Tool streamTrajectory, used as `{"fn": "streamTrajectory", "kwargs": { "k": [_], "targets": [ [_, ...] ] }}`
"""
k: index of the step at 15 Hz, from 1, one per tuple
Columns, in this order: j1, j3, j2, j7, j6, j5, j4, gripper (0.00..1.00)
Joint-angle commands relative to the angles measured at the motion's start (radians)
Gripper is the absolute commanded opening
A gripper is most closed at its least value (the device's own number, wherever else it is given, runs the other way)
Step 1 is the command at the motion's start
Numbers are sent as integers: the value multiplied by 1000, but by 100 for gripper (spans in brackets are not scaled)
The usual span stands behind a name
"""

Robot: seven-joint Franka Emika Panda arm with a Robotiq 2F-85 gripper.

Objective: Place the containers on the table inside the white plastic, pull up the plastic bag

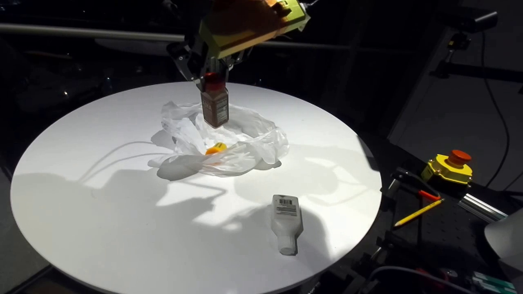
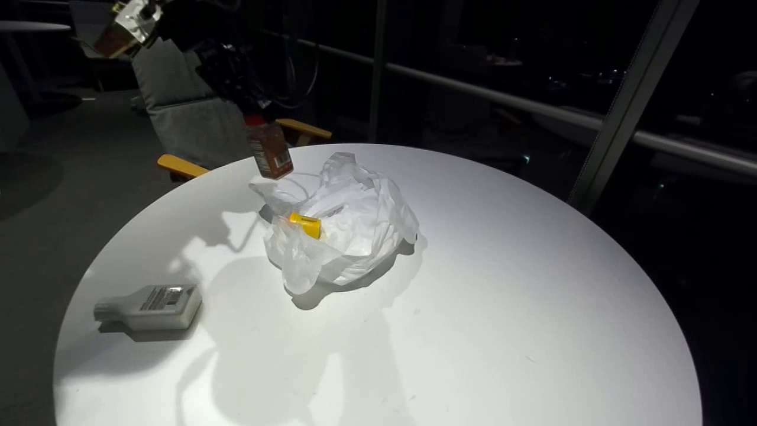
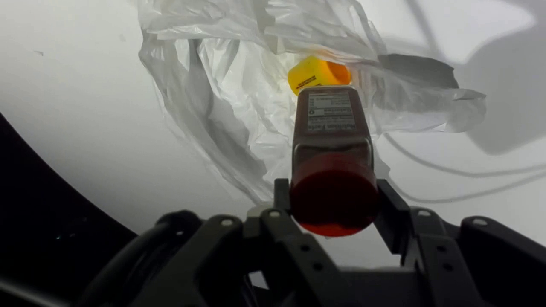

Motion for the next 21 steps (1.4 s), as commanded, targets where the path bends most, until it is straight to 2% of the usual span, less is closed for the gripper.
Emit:
{"fn": "streamTrajectory", "kwargs": {
  "k": [1,7,8,9,11,12,13,14,15,16,18,19,20,21],
  "targets": [
    [66,-81,153,26,53,-40,171,25],
    [203,-270,328,103,56,-68,243,25],
    [258,-367,311,113,10,-23,193,25],
    [228,-295,358,123,87,-92,280,25],
    [327,-473,325,149,4,-13,192,25],
    [290,-398,363,151,86,-84,280,25],
    [352,-525,353,145,25,-13,219,25],
    [370,-565,360,143,15,7,216,25],
    [318,-493,411,124,99,-45,316,25],
    [394,-650,398,117,5,65,222,25],
    [316,-562,477,92,104,29,365,25],
    [377,-685,449,76,6,135,256,75],
    [322,-613,493,65,66,107,354,76],
    [290,-574,497,41,102,99,399,81]
  ]
}}
